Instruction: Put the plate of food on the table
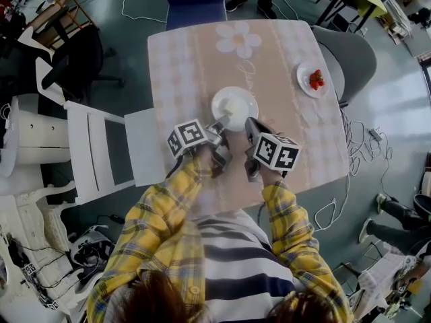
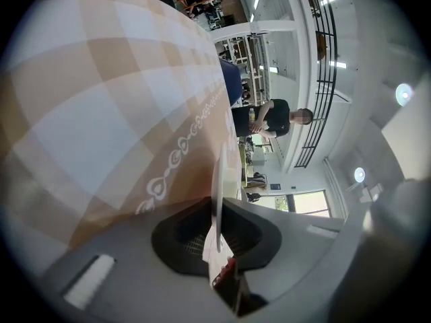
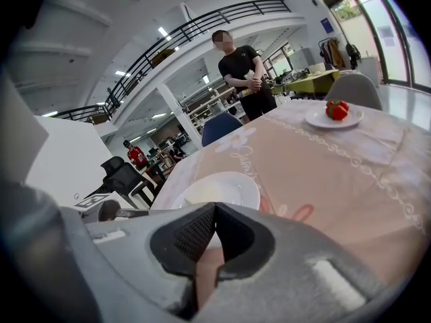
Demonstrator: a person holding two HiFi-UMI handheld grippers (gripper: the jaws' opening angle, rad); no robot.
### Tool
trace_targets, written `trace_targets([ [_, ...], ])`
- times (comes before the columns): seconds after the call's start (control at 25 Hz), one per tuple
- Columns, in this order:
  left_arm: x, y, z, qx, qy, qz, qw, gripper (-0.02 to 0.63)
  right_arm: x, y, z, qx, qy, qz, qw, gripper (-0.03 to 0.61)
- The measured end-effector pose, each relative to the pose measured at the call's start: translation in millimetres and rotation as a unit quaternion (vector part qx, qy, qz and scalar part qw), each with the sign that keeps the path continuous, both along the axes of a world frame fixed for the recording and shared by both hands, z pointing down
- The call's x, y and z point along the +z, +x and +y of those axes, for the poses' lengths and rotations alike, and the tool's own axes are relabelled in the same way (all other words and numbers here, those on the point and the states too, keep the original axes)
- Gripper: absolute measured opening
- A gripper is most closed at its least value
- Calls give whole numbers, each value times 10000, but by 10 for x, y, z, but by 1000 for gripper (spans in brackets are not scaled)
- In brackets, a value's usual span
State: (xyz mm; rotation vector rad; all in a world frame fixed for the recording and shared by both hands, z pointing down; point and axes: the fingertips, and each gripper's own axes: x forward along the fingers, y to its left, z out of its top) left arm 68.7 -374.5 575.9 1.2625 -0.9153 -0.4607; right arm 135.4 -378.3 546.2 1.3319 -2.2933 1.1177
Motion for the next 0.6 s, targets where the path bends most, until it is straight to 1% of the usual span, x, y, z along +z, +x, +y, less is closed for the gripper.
trace_targets([
  [0.24,56,-251,114,-306,-57,9,9995,18,8,-216,63,-225,-11,6,9997,-3],
  [0.6,71,-508,187,-566,-64,-85,9983,15,63,-487,152,-501,-70,11,9987,-3],
])
